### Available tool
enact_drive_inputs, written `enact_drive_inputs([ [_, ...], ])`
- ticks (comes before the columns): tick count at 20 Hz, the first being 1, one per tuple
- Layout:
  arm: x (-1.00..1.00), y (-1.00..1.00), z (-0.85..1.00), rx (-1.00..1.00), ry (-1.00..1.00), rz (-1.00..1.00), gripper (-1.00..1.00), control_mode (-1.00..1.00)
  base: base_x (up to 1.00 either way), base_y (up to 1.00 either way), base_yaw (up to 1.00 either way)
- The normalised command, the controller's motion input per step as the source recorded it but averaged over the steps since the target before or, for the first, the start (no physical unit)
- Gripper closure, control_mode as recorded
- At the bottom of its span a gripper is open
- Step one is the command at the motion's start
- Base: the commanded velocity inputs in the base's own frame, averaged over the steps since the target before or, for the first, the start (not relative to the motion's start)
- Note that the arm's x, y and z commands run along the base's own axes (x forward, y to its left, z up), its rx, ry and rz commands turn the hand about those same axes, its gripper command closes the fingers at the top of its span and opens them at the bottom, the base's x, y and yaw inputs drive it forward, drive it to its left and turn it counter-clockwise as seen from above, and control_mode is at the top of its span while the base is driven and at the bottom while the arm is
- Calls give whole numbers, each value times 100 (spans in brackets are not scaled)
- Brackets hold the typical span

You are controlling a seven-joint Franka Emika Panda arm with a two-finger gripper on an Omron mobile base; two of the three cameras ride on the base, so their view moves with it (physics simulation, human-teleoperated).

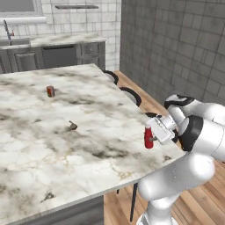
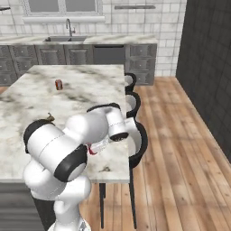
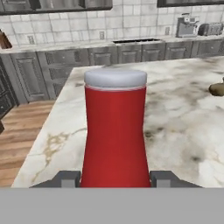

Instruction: Move the shaker and ketchup from the cabinet to the dining counter.

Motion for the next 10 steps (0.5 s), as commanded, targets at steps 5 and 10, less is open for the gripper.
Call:
enact_drive_inputs([
  [5, 30, -14, -42, 4, -3, 10, 100, -100, 0, 0, 0],
  [10, 20, -12, -37, 1, 0, 9, 100, -100, 0, 0, 0],
])
